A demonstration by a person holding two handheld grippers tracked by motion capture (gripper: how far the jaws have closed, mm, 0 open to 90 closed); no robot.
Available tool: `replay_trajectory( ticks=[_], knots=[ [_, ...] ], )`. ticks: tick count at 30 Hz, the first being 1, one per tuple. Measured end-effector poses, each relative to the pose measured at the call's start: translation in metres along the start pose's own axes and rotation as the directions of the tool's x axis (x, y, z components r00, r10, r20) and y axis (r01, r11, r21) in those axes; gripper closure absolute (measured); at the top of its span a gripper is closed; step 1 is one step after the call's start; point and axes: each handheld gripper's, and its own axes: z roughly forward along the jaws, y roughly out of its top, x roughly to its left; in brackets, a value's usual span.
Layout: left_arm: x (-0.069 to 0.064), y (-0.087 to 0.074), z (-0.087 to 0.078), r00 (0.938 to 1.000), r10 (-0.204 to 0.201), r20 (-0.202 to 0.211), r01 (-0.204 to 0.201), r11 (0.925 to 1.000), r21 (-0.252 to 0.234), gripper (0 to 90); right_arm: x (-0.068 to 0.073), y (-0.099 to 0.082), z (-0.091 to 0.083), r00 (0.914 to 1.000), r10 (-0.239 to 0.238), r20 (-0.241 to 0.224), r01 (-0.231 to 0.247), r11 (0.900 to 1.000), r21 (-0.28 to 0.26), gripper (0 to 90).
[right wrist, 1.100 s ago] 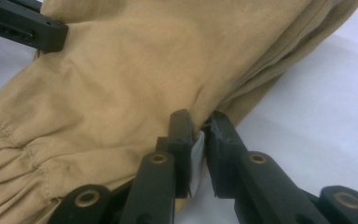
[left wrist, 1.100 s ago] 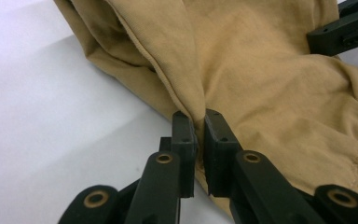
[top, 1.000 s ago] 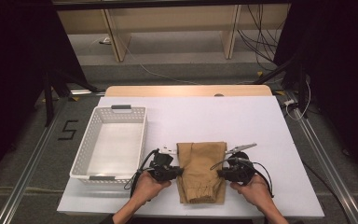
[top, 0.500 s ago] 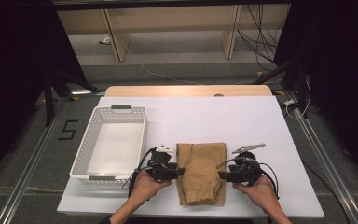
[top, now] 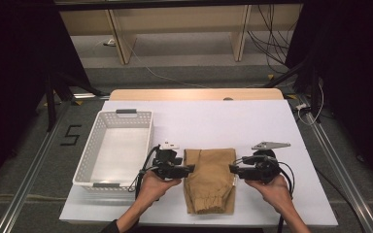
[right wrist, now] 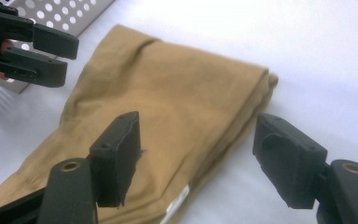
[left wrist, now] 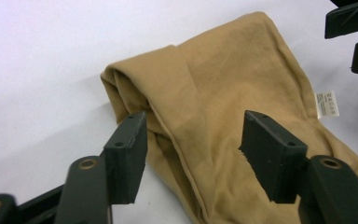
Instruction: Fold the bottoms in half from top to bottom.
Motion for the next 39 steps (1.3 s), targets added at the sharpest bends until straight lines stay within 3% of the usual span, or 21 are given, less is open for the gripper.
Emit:
replay_trajectory(
  ticks=[3,11,18,27,31,35,39],
  knots=[
    [0.0,0.004,0.003,1.0,-0.003,-0.003,0.003,0.9999,-0.01,45.2,0.002,0.004,0.004,0.9995,-0.032,0.002,0.032,0.9995,-0.005,39.1],
    [0.004,0.015,0.005,0.9999,-0.006,-0.012,0.006,0.9992,-0.039,54.4,0.013,0.009,0.017,0.9936,-0.095,0.06,0.095,0.9954,0.007,64.1],
    [0.006,0.021,0.015,1.0,-0.001,0.005,0.001,0.9985,-0.054,68.9,0.017,0.014,0.03,0.9861,-0.136,0.095,0.133,0.9905,0.033,79.3],
    [0.003,0.023,0.04,0.9999,0.0,0.011,0.0,0.9995,-0.031,85.2,0.016,0.022,0.053,0.9766,-0.173,0.128,0.164,0.9833,0.08,85.7],
    [0.009,0.025,0.049,0.9995,0.015,-0.028,-0.016,0.9994,-0.029,89.3,0.011,0.024,0.063,0.9741,-0.17,0.149,0.154,0.9813,0.116,86.4],
    [0.021,0.025,0.053,0.9987,-0.016,-0.047,0.015,0.9995,-0.03,89.5,0.006,0.023,0.07,0.9716,-0.174,0.161,0.15,0.9774,0.149,86.8],
    [0.025,0.023,0.055,0.997,-0.007,-0.077,0.005,0.9998,-0.021,89.5,0.001,0.023,0.074,0.9698,-0.176,0.168,0.148,0.9742,0.17,88.3]
  ],
)
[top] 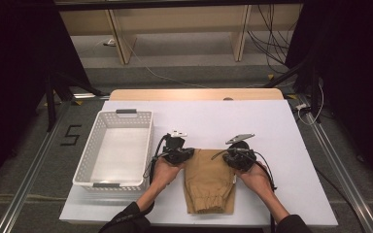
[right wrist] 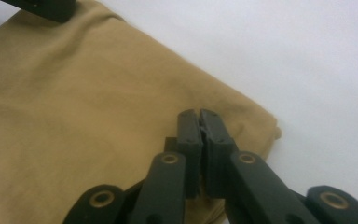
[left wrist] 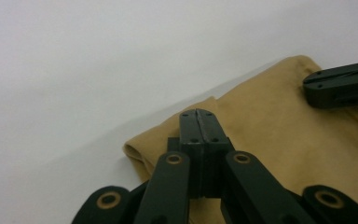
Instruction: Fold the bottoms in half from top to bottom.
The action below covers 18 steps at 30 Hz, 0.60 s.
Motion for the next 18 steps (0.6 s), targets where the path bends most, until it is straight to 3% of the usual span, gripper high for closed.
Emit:
replay_trajectory(
  ticks=[10,12,18],
  knots=[
    [0.01,-0.004,0.001,0.9989,0.001,-0.048,0.0,1.0,0.008,89.6,-0.008,-0.003,-0.001,0.999,0.032,0.033,-0.033,0.9991,0.028,89.8],
    [0.011,-0.006,0.001,0.999,-0.012,-0.043,0.013,0.9999,0.007,89.6,-0.009,-0.003,-0.002,0.9984,0.041,0.038,-0.042,0.9986,0.031,89.9],
    [0.007,-0.003,-0.009,0.9991,-0.001,-0.042,0.0,0.9999,-0.013,89.3,-0.017,-0.007,-0.009,0.9957,0.057,0.073,-0.059,0.998,0.024,86.6]
  ],
)
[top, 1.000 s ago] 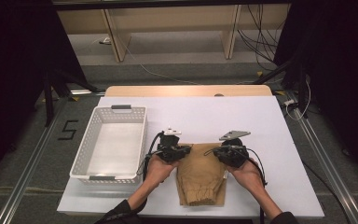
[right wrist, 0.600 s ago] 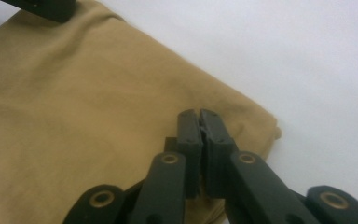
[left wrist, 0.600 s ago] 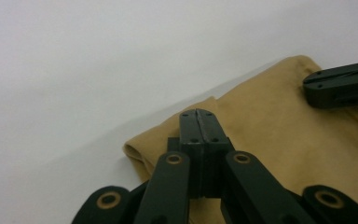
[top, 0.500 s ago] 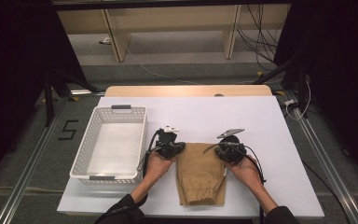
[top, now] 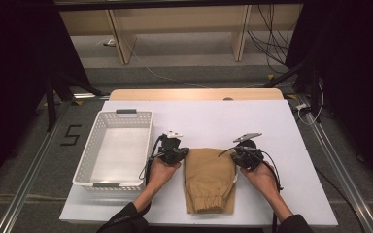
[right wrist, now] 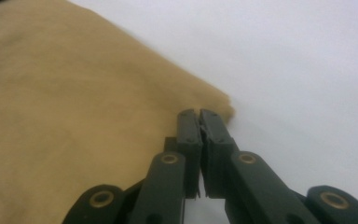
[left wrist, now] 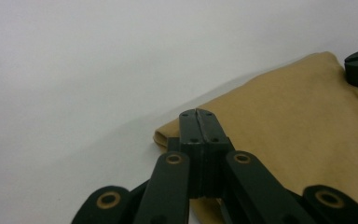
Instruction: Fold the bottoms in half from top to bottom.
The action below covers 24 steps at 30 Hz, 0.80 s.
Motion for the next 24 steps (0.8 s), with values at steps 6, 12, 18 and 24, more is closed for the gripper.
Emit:
replay_trajectory(
  ticks=[6,12,18,24],
  knots=[
    [-0.007,-0.001,-0.014,0.9985,0.027,0.047,-0.027,0.9996,-0.003,76.3,-0.009,-0.005,-0.015,0.9988,0.034,-0.034,-0.036,0.9971,-0.068,71.9],
    [-0.017,0.0,-0.022,0.9965,0.046,0.07,-0.046,0.9989,-0.001,57.4,-0.008,-0.006,-0.028,0.9934,0.048,-0.104,-0.064,0.9872,-0.146,50.9],
    [-0.025,0.002,-0.027,0.9944,0.04,0.098,-0.041,0.9992,0.004,41.4,-0.002,-0.006,-0.04,0.9881,0.039,-0.149,-0.071,0.9726,-0.221,38.4],
    [-0.031,0.002,-0.034,0.9924,0.051,0.112,-0.051,0.9987,0.003,31.6,0.004,-0.007,-0.05,0.9835,0.025,-0.179,-0.077,0.9545,-0.288,31.3]
  ],
)
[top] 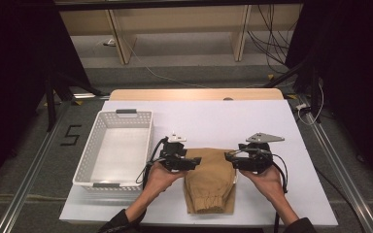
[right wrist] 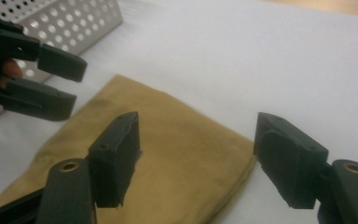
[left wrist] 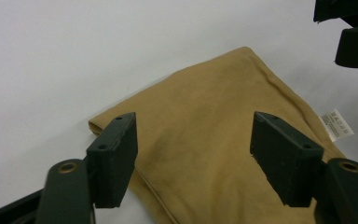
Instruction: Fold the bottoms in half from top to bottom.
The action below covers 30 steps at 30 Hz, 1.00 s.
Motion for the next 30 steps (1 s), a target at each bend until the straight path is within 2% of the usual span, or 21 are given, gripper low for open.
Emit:
replay_trajectory(
  ticks=[8,14,22,30],
  knots=[
    [0.0,-0.004,-0.006,0.9998,-0.021,0.008,0.021,0.9998,0.004,25.8,0.007,-0.002,-0.01,0.9998,-0.005,-0.017,0.004,0.9986,-0.052,28.3],
    [0.0,-0.008,-0.008,0.9993,-0.034,0.014,0.034,0.9992,0.021,23.9,0.01,-0.005,-0.016,0.9995,0.001,-0.03,-0.003,0.9979,-0.064,27.3],
    [-0.002,-0.012,-0.014,0.9986,-0.046,0.026,0.046,0.9987,0.02,21.9,0.012,-0.011,-0.026,0.9992,0.007,-0.039,-0.011,0.9963,-0.085,25.7],
    [-0.004,-0.02,-0.013,0.9975,-0.067,0.024,0.066,0.9969,0.044,21.0,0.013,-0.018,-0.029,0.9988,0.008,-0.048,-0.012,0.9961,-0.088,23.6]
  ],
)
